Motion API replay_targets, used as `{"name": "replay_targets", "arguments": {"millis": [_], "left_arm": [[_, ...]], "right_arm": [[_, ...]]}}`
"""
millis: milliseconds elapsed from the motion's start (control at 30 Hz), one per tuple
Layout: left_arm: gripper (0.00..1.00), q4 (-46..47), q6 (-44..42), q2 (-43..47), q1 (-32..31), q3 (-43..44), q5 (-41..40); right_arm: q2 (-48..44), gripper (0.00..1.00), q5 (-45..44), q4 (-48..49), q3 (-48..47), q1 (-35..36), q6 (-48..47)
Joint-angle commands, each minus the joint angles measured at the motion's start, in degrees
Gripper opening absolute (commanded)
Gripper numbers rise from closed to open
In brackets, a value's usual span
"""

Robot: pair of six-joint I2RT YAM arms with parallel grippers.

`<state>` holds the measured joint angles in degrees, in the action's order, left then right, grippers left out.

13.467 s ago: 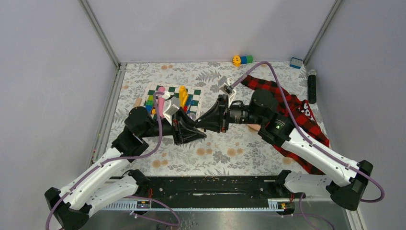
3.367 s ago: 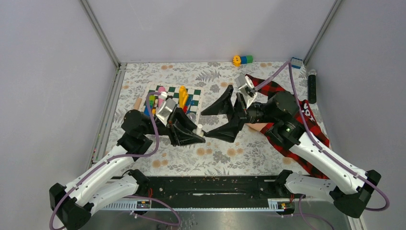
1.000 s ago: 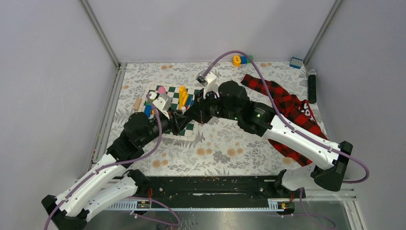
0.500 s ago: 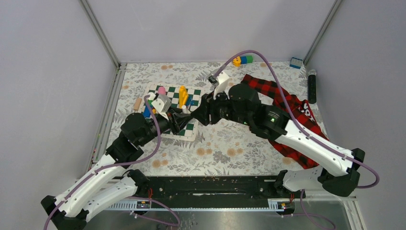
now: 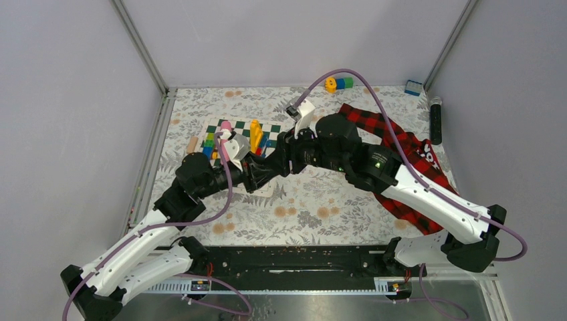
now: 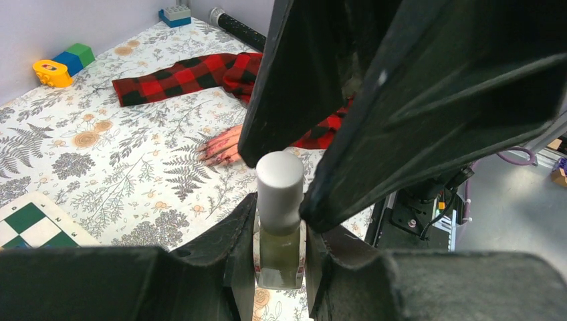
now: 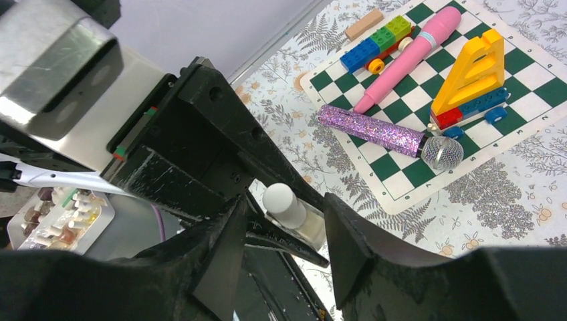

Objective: Paint the nails
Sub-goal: Place the nail polish bottle at the center of the board.

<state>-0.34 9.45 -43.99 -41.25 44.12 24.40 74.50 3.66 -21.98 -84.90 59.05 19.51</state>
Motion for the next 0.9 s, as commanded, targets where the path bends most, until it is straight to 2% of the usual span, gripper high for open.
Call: {"name": "replay_targets", "arguments": {"millis": [0,167,333,400,467,533,567,700,733,767,800,867], "left_arm": [[0.00,3.5,-0.6,-0.2,-0.2,3.0,2.3],[0.00,3.3,-0.7,-0.4,-0.3,3.0,1.4],[0.00,3.0,-0.6,-1.1,-0.2,3.2,1.3],[0.00,2.6,-0.5,-1.5,-0.2,3.4,1.1],[0.02,2.5,-0.6,-1.6,-0.2,3.3,0.8],[0.14,2.5,-0.6,-1.4,-0.2,3.3,0.3],[0.24,2.5,-0.5,-1.4,-0.2,3.2,0.1],[0.63,1.8,-0.7,-1.1,-0.1,3.6,-1.0],[0.77,1.6,-0.7,-0.8,-0.2,3.6,-1.9],[0.88,1.3,-0.8,-0.5,-0.2,3.7,-2.9],[0.94,0.6,-1.2,-0.3,-0.2,3.7,-3.8],[0.96,-2.9,-1.9,0.0,-0.2,4.5,-6.0]], "right_arm": [[1.2,0.50,0.3,-0.8,-3.3,0.5,-0.7],[2.4,0.41,-2.6,-2.8,-4.0,0.6,-2.2],[3.5,0.36,-3.0,-3.5,-4.5,0.6,-3.4],[4.0,0.28,-3.4,-4.0,-4.7,0.7,-3.8],[4.1,0.15,-5.8,-4.5,-4.7,0.7,-4.4],[4.1,0.02,-7.0,-4.7,-4.6,0.6,-4.9],[3.9,0.00,-7.8,-4.8,-4.5,0.7,-5.2],[2.9,0.00,-12.5,-4.5,-2.6,0.6,-6.7],[2.5,0.00,-14.5,-4.2,-1.6,0.6,-7.4],[2.0,0.00,-17.1,-4.0,-0.6,0.7,-8.0],[1.4,0.00,-19.9,-3.7,0.5,0.7,-8.3],[0.1,0.00,-26.4,-2.4,3.6,0.5,-9.2]]}}
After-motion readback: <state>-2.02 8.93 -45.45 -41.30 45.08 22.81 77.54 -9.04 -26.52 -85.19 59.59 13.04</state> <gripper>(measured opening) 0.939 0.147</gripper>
